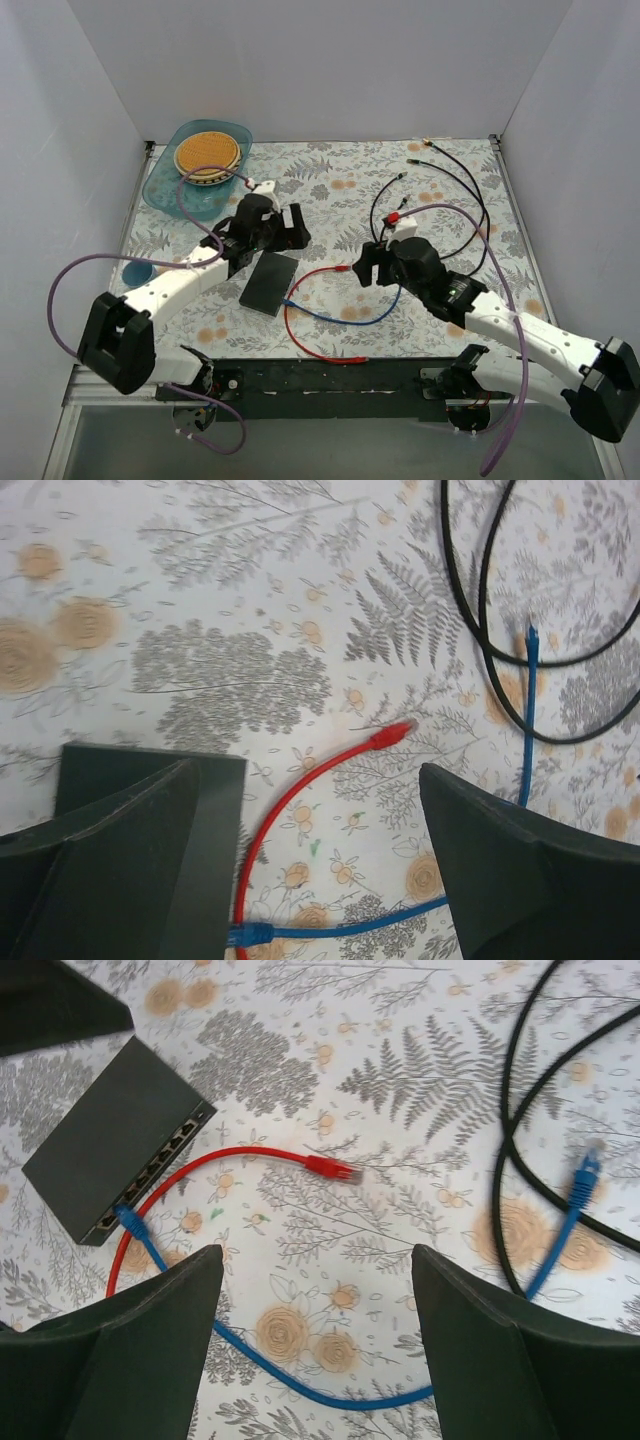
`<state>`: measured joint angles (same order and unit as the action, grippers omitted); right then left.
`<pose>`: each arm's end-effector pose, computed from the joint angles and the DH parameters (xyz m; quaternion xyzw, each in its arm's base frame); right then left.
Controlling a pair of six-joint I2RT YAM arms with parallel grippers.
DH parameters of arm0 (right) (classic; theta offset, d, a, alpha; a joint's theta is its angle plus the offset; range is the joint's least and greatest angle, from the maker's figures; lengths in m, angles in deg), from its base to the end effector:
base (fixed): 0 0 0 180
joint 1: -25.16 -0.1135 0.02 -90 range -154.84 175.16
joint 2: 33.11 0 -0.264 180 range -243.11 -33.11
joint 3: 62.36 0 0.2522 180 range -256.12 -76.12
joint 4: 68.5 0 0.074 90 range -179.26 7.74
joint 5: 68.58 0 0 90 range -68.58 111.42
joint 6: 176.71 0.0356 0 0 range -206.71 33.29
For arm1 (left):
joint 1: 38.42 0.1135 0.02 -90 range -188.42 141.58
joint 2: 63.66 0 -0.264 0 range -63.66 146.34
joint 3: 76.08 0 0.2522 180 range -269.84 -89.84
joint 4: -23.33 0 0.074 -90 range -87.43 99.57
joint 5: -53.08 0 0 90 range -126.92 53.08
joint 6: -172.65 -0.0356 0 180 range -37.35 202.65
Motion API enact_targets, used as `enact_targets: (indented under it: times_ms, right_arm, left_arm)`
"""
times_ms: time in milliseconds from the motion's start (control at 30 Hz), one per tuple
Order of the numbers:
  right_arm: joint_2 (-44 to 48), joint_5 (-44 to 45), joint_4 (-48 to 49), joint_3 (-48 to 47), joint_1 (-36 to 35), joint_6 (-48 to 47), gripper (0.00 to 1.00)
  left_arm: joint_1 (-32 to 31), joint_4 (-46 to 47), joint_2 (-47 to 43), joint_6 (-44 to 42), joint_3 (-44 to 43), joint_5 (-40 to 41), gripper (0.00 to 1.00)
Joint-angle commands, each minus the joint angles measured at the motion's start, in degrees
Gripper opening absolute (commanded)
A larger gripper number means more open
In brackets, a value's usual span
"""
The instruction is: Insert the plug into the switch port
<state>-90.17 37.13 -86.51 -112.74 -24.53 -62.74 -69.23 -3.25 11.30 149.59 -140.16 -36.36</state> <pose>0.1531 0.1656 0.2605 -0.1137 0.8295 0.2283 0.4968 0.2460 -0.1463 0.2542 -0.2801 0.8518 -0.3305 0.2944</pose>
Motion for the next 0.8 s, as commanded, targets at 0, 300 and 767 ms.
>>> enact_targets:
  times_ms: [0,300,767]
  right_arm:
    - [5.7,-3.3,-4.5,1.8,4.6,1.5,0.82]
    - [10.6,-4.1,-8.2,3.7,7.4,1.1,0.81]
    - [12.7,-5.1,-8.9,5.6,9.8,0.1,0.81]
  left_arm:
    - [-6.3,0.2,7.3,-4.8,-6.1,-1.3,0.88]
    - [-14.6,2.3,21.8,-11.9,-11.5,-2.3,0.79]
    - [-15.5,4.5,29.5,-15.4,-10.5,2.1,0.44]
